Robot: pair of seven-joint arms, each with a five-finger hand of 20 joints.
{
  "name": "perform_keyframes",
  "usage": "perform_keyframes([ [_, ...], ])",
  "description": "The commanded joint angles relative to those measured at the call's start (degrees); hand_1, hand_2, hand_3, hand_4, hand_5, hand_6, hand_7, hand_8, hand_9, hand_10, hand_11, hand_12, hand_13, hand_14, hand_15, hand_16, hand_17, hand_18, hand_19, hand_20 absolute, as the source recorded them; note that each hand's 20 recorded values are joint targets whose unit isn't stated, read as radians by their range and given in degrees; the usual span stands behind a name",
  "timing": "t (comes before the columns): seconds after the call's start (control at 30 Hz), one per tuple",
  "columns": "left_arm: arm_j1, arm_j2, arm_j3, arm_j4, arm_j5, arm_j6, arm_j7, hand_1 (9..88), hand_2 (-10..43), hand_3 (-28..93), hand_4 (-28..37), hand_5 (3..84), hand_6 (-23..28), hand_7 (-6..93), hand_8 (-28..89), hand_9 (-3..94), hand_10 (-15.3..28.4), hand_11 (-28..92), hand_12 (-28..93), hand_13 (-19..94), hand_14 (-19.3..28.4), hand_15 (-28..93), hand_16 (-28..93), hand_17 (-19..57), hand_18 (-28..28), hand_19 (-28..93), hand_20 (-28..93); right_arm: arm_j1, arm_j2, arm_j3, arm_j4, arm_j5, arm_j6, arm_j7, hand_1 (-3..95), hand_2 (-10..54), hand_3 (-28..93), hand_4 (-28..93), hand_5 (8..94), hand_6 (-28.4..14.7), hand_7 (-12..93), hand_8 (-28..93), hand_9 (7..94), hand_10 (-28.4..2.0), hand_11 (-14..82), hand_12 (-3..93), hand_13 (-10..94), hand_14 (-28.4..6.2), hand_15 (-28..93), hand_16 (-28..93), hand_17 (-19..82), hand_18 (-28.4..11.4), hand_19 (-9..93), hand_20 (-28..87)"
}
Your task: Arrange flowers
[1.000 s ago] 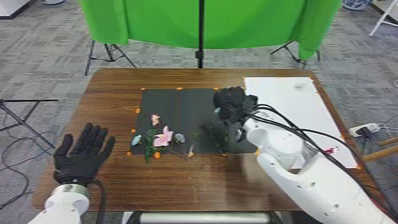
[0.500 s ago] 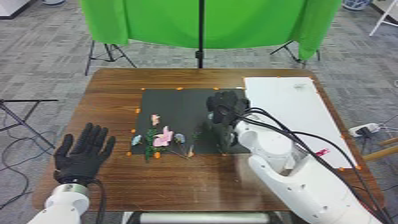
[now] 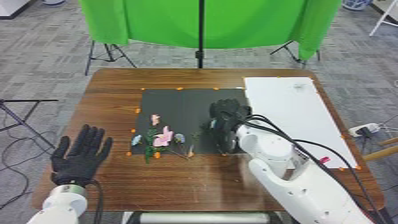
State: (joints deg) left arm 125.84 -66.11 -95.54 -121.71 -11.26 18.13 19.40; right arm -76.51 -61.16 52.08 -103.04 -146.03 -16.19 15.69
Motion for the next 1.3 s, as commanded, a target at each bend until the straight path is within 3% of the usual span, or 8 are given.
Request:
perform_keyframes([
  [0.03, 1.4, -0.73, 0.0, -0.18, -0.38, 0.3, 0.26, 26.0, 17.5, 78, -28.3, 50.3, 11.1, 11.7, -10, 43.2, 16.5, 24, 10, 32, 16.9, 43, -9, -7.1, 14.6, 42, 16, -1.2, 1.0, 2.7, -4.0, 4.4, -0.8, 3.4, 52.3, -9.5, 76, -28, 57.7, -3.8, 17, -14, 59.7, -16.0, 23.3, 17.6, 60, -9.0, 44, 26, 33, -21.3, 85, 23],
  [0.43, 0.8, -1.03, 0.35, 0.18, -0.44, -0.09, 0.15, 25.9, 17.4, 78, -28.3, 50.3, 11.1, 11.6, -10, 43.1, 16.5, 24, 10, 32, 16.8, 43, -9, -7.1, 14.6, 42, 16, -1.4, 0.8, 6.1, -4.8, 6.4, 3.4, 6.0, 46.5, -9.5, 80, -28, 52.0, -5.3, 13, -12, 54.2, -17.7, 15.0, 15.6, 58, -11.8, 50, 16, 33, -22.0, 87, 22],
  [0.63, 1.1, -1.01, 0.47, 0.07, -0.36, -0.26, 0.38, 25.9, 17.3, 78, -28.3, 50.2, 11.1, 11.7, -10, 43.0, 16.4, 24, 10, 32, 16.8, 43, -9, -7.1, 14.6, 42, 16, 2.7, 1.7, 9.4, 3.6, 4.0, 16.6, 9.3, 43.5, -9.5, 81, -28, 50.5, -5.6, 13, -12, 50.5, -18.2, 12.8, 15.0, 51, -13.7, 42, 13, 30, -22.5, 84, 19],
  [0.73, 1.0, -0.81, 0.72, 0.16, -0.2, -0.81, 0.46, 25.9, 17.3, 78, -28.3, 50.2, 11.1, 11.7, -10, 43.0, 16.4, 24, 10, 32, 16.9, 43, -9, -7.1, 14.6, 42, 16, 6.7, 2.7, 10.4, 9.7, 3.8, 17.9, 11.4, 42.8, -9.5, 82, -28, 51.5, -5.0, 14, -12, 49.6, -17.8, 12.4, 14.5, 46, -15.0, 35, 11, 27, -22.0, 77, 16],
  [0.87, 0.9, -0.6, 1.02, 0.4, 0.31, -1.26, 0.22, 25.9, 17.3, 78, -28.3, 50.2, 11.1, 11.6, -10, 43.0, 16.4, 24, 10, 32, 16.8, 43, -9, -7.0, 14.6, 42, 16, 11.6, 3.0, 12.2, 17.8, 6.1, 16.8, 12.0, 42.0, -9.5, 84, -28, 50.6, -4.6, 15, -13, 44.6, -17.9, 10.4, 13.4, 36, -16.5, 27, 11, 21, -21.1, 68, 13],
  [1.0, -0.3, -0.92, 2.37, 1.05, 0.29, -1.76, -0.81, 25.9, 17.3, 78, -28.3, 50.0, 11.1, 11.5, -10, 42.9, 16.3, 24, 10, 32, 16.8, 43, -9, -7.0, 14.6, 42, 16, 16.4, 3.3, 11.3, 25.6, 6.6, 16.4, 11.7, 40.5, -9.5, 83, -28, 49.7, -4.3, 16, -14, 42.4, -17.5, 9.4, 12.8, 33, -16.2, 22, 11, 18, -20.2, 62, 12],
  [1.13, -1.3, -0.84, 3.18, 1.38, 0.4, -2.25, -1.01, 25.9, 17.3, 78, -28.3, 49.9, 11.0, 11.4, -9, 42.8, 16.3, 24, 10, 32, 16.9, 43, -9, -7.1, 14.6, 42, 16, 20.3, 2.7, 10.6, 31.9, 4.2, 11.9, 12.5, 39.7, -9.5, 83, -28, 48.1, -4.0, 16, -14, 40.1, -17.1, 8.7, 12.4, 31, -15.9, 18, 11, 16, -19.0, 57, 11],
  [1.3, -0.8, -0.52, 2.93, 1.04, 0.63, -2.51, -0.48, 25.9, 17.2, 78, -28.3, 49.9, 11.1, 11.3, -9, 42.7, 16.4, 24, 10, 32, 16.9, 43, -9, -7.1, 14.6, 42, 16, 21.4, 2.8, 11.6, 35.5, 4.6, 4.5, 14.7, 42.5, -9.5, 83, -28, 46.4, -3.4, 16, -14, 38.8, -16.1, 8.1, 11.9, 30, -15.2, 15, 12, 16, -18.8, 56, 12],
])
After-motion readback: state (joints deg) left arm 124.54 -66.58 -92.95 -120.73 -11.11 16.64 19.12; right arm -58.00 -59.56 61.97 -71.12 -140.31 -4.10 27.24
